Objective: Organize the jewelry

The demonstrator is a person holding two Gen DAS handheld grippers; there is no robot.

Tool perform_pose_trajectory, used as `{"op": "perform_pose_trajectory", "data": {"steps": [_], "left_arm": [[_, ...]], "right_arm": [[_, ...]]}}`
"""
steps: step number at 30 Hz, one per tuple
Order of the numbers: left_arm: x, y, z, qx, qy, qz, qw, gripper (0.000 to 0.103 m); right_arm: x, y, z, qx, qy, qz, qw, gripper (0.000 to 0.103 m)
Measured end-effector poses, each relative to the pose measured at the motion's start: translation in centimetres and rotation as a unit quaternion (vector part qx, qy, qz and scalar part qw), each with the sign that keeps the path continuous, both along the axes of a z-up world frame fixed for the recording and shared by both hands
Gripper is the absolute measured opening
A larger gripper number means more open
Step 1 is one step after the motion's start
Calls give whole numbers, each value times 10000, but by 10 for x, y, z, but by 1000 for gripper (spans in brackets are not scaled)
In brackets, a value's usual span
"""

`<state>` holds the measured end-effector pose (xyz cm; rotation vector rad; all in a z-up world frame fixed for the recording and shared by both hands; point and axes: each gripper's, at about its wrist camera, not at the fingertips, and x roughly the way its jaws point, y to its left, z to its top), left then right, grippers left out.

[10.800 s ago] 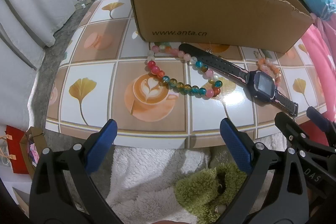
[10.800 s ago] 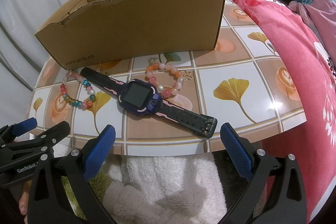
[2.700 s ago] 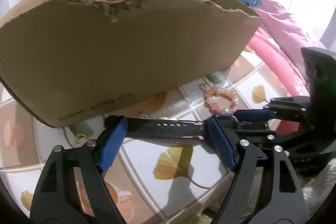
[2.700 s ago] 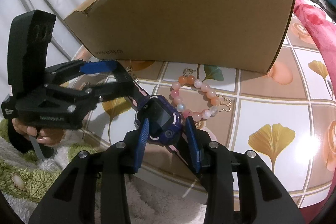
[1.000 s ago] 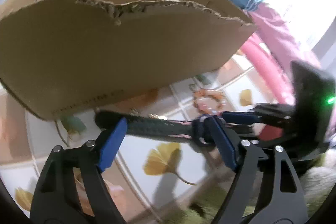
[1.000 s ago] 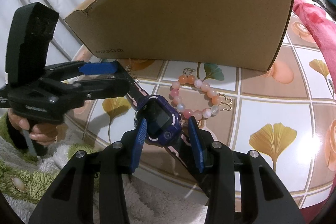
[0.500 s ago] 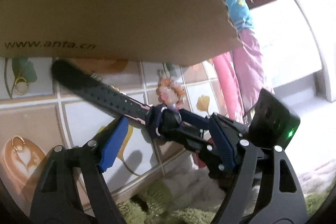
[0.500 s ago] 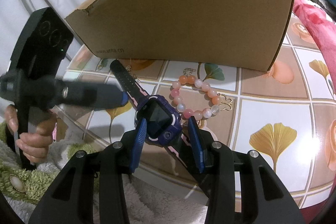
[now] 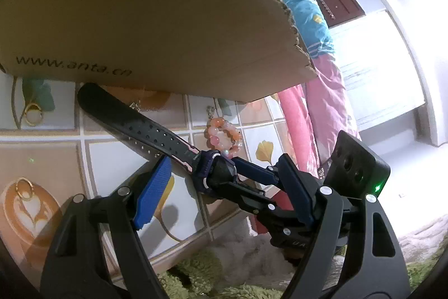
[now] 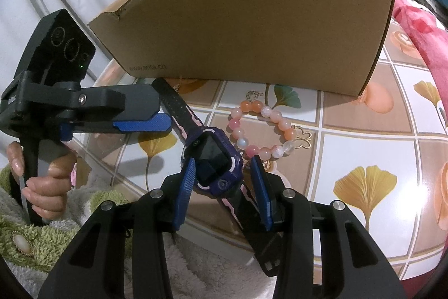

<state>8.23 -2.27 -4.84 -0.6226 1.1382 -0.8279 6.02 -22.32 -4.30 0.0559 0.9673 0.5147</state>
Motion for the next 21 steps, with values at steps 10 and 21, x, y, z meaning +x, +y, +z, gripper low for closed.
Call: {"op": "perform_pose_trajectory", "data": {"steps": [10,21], "left_arm": [[5,3,-3,86,7,86,9999,75],[9,4,5,12,-344,227,9992,75]], "right_arm": [[-2,2,0,-21,-11,-3,10000,40],[-1,2,-2,-7,-18,1,10000,40]]}}
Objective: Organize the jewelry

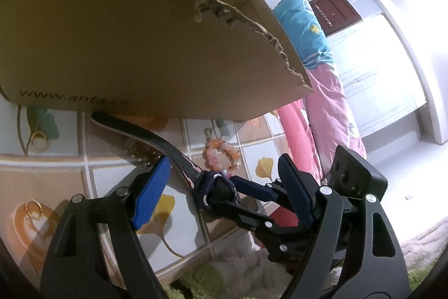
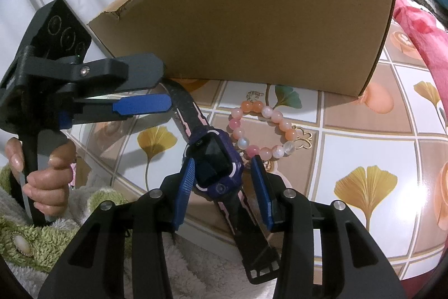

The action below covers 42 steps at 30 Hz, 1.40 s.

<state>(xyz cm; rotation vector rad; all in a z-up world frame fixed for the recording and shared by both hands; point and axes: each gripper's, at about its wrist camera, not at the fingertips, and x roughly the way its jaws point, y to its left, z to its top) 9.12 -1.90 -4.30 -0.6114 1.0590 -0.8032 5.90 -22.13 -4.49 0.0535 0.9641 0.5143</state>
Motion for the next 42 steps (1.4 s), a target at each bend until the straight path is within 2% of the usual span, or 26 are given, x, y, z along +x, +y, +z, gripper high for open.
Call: {"op": "perform_pose_trajectory", "data": {"steps": [3,7,10,14,16,18,20,22,25,31,38,42], "left_arm": [[2,1,1,59,-48,36,10000,75],[8,-2,1,346,-140,144,9992,75],[13,-4,1,577,-175,250,9979,69],[18,-6,1,967,-211,344,9945,55],[18,-6,2,1039,-235,380,9936,49],[18,-4,2,1194,-255,413,9917,39],[17,-6,2,1435,-358,415,9881,25],[16,-6,2,1595,-444,414,9853,18],[11,-6,7,1707,-653,354,9825,15],[-4,-14,23,2091,-1206,276,9700,9],[-25,-22,34,2634,-1847,173,9467,5],[-34,-26,39,2838,-2095,112,9356,5]], "right_arm": [[0,0,0,4,-3,2,10000,40],[0,0,-1,7,-4,4,10000,40],[0,-1,-1,0,-11,8,10000,40],[0,-1,-1,1,-14,9,10000,40],[0,-1,-1,0,-14,9,10000,40],[0,-1,-1,3,-15,7,10000,40],[0,0,-1,-1,-19,4,10000,40],[0,0,-1,-16,-28,13,10000,40],[0,1,-1,-52,-47,25,10000,41],[-4,10,0,-148,-106,34,9998,41],[-22,11,14,-378,-304,76,9988,41],[-44,-12,20,-268,-77,-103,9996,41]]}}
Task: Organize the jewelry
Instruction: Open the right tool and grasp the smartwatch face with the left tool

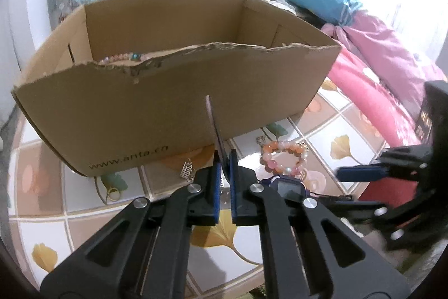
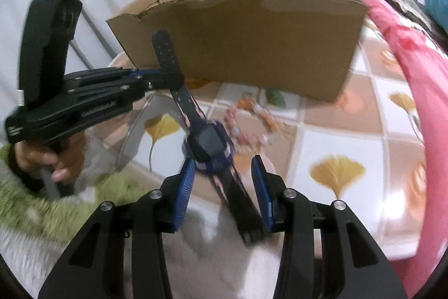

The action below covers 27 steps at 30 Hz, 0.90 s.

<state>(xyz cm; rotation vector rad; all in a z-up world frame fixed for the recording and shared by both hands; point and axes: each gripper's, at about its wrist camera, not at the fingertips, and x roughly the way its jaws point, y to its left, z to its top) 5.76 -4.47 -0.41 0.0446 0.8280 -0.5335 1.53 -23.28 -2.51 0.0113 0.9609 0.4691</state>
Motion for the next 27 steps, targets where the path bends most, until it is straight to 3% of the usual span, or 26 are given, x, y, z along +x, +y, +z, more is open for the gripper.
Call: {"op": "perform_pose_trajectory", "data": {"steps": [8,19,23,27], "left_arm": [[-10,-4,3,202,-169,-66,9996,5],[-23,-2,1,235,-174,-12,9996,5],[-25,0,0,224,-175,7,9996,5],[-26,2,-1,199,-147,27,9997,5]], "right_arm": [[-19,-38,-19,606,865,-913,9902,40],[5,-29,-34,653,928,-986,9886,34],[8,-39,-35,899,965,-1152,9846,26],[14,-51,-38,1126,1020,-1413,9782,25]]}}
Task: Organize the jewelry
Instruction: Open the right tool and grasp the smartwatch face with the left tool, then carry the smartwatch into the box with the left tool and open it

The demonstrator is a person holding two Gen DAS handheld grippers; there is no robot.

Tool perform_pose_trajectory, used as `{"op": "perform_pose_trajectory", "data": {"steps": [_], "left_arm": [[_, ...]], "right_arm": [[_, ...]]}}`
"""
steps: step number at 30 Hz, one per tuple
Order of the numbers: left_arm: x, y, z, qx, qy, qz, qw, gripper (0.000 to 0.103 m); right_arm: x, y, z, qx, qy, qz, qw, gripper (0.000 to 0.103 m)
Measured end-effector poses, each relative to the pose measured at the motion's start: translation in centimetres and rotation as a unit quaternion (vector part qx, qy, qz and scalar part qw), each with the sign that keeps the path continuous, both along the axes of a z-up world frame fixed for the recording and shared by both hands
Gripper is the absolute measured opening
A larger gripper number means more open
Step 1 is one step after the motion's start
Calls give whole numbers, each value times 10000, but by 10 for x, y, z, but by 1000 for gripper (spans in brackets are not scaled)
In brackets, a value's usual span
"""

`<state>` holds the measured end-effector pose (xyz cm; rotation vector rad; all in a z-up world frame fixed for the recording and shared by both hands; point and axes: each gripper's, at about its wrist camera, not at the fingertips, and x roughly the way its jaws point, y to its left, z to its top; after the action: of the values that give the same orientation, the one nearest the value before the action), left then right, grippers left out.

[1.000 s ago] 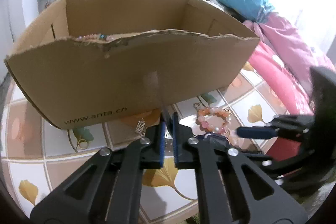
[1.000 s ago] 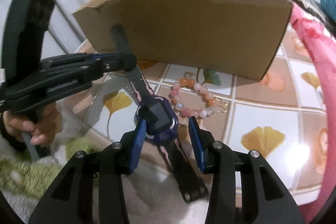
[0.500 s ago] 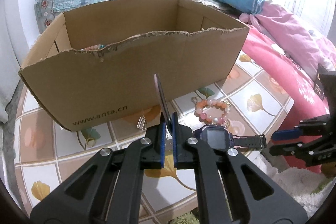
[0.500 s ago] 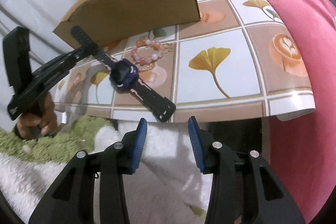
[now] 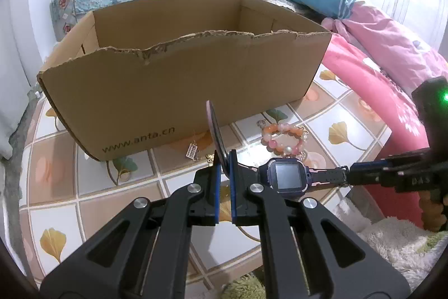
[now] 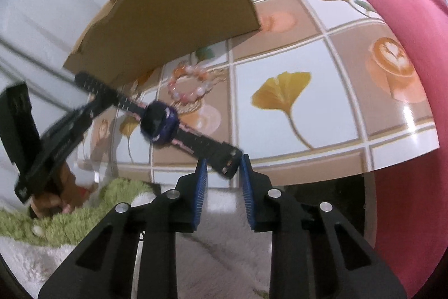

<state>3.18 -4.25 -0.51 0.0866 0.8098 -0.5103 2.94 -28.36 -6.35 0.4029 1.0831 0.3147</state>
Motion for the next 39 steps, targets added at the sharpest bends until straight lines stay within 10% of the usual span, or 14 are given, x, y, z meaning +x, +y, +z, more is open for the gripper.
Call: {"op": "perform_pose_trajectory", "data": {"steps": [13,19,32,39], "left_arm": [[-5,-7,-6,95,46,-114,9999,5],[-3,-6,-8,128,106,-82,9998,5],[-3,-12,-10,211,99,-99,9997,5],[-15,-10,18,93,-236,-295,9992,3]], "right_arm": [[3,-25,-9,1288,138,-255,9912,26],[-3,-36,-11,2676,43,-197,9633,26],[4,-10,-5,1110,-66,-186,9936,6],[-5,8,49,637,-688,92,9956,4]]}}
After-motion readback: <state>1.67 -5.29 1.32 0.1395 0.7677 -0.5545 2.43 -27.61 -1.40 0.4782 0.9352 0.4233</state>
